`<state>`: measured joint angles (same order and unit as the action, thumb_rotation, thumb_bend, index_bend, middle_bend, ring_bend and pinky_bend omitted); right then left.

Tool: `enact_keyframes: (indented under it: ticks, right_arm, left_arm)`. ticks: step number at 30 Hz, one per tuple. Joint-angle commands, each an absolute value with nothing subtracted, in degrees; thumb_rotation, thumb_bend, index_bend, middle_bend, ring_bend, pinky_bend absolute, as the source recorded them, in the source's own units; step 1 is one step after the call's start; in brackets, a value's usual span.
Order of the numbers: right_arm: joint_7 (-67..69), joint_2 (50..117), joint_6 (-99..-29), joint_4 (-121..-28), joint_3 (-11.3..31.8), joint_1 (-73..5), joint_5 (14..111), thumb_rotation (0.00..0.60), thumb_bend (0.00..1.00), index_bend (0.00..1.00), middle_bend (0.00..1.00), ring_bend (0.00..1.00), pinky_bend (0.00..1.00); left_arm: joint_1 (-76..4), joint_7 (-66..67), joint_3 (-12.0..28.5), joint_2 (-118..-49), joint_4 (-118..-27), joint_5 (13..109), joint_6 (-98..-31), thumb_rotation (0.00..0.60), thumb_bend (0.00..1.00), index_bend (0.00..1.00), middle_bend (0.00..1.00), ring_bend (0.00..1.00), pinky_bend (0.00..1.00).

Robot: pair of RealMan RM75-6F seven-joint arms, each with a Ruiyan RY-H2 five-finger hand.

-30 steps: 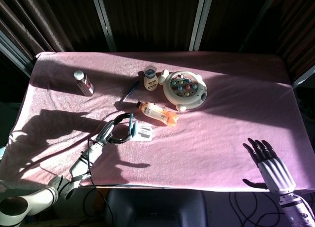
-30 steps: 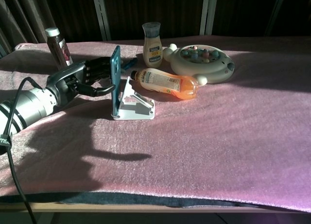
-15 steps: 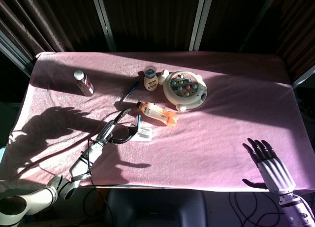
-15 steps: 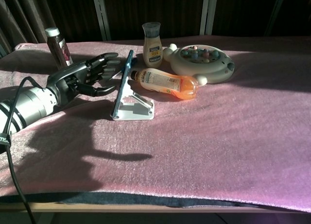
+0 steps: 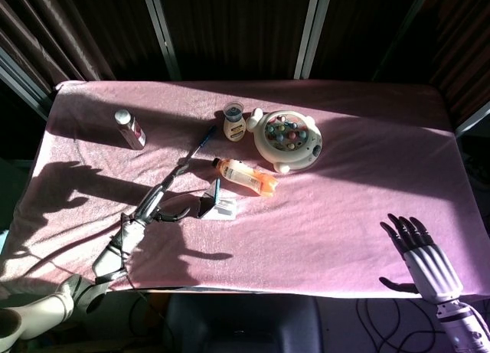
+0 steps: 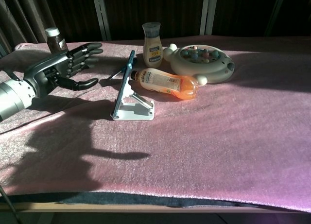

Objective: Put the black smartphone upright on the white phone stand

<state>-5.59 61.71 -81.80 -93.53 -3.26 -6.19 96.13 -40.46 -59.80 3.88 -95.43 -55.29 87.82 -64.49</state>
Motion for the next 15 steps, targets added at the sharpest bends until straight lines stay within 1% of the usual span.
enact_keyframes:
  ticks: [1, 2, 3, 4, 5, 7, 8, 10, 13, 15]
  right_arm:
    - [-6.2, 61.9, -81.4, -93.6, -3.2, -6.3, 95.9, 0.600, 0.18, 0.00, 0.00, 0.00, 0.02]
    - [-6.6, 62.0, -81.1, -93.7, -3.3, -6.3, 95.8, 0.600, 0.18, 0.00, 0.00, 0.00, 0.02]
    - [-6.9, 62.1, -80.9, -93.8, -3.3, -6.4, 95.7, 0.600, 0.18, 0.00, 0.00, 0.00, 0.02]
    - [-7.3, 62.2, -80.8, -93.8, -3.2, -6.4, 95.6, 0.600, 0.18, 0.00, 0.00, 0.00, 0.02]
    - [-8.0, 62.5, -80.6, -93.9, -3.1, -6.5, 95.3, 0.600, 0.18, 0.00, 0.00, 0.00, 0.02]
    - [-8.9, 63.0, -80.2, -94.0, -3.0, -6.6, 95.0, 0.600, 0.18, 0.00, 0.00, 0.00, 0.02]
    - [-9.4, 63.2, -80.0, -94.0, -2.9, -6.6, 94.9, 0.600, 0.18, 0.00, 0.00, 0.00, 0.02]
    - [-10.5, 63.8, -79.7, -94.2, -2.8, -6.8, 94.8, 0.600, 0.18, 0.00, 0.00, 0.00, 0.02]
    - [-11.4, 64.2, -79.9, -94.3, -2.7, -6.6, 94.7, 0.600, 0.18, 0.00, 0.00, 0.00, 0.02]
    - [-11.4, 64.2, -79.9, -94.3, -2.6, -6.6, 94.3, 0.600, 0.18, 0.00, 0.00, 0.00, 0.02]
  left_arm:
    - [-32.4, -32.1, 1.0, -79.1, -70.9, 79.0, -62.4, 0.600, 0.36, 0.00, 0.00, 0.00, 0.00]
    - [-29.7, -22.6, 0.4, -74.7, -77.1, 74.9, -63.5, 0.600, 0.37, 0.00, 0.00, 0.00, 0.00]
    - [-27.5, -15.5, -0.3, -71.9, -81.7, 71.9, -65.4, 0.600, 0.37, 0.00, 0.00, 0.00, 0.00]
    - [-25.1, -8.4, -1.2, -69.5, -86.1, 69.2, -68.3, 0.600, 0.37, 0.00, 0.00, 0.00, 0.00]
    - [-22.3, -0.5, -2.3, -67.3, -91.6, 66.6, -72.6, 0.600, 0.37, 0.00, 0.00, 0.00, 0.00]
    - [-19.1, 6.0, -3.1, -66.3, -96.8, 65.6, -78.5, 0.600, 0.37, 0.00, 0.00, 0.00, 0.00]
    - [-17.5, 7.3, -3.4, -66.6, -98.0, 66.5, -81.4, 0.600, 0.36, 0.00, 0.00, 0.00, 0.00]
    - [-14.7, 6.9, -4.3, -68.5, -97.0, 70.4, -86.1, 0.600, 0.36, 0.00, 0.00, 0.00, 0.00]
    - [-12.9, 9.0, -4.2, -69.6, -96.1, 71.3, -88.1, 0.600, 0.36, 0.00, 0.00, 0.00, 0.00]
    - [-12.4, 9.2, -3.8, -69.9, -95.2, 73.8, -89.9, 0.600, 0.36, 0.00, 0.00, 0.00, 0.00]
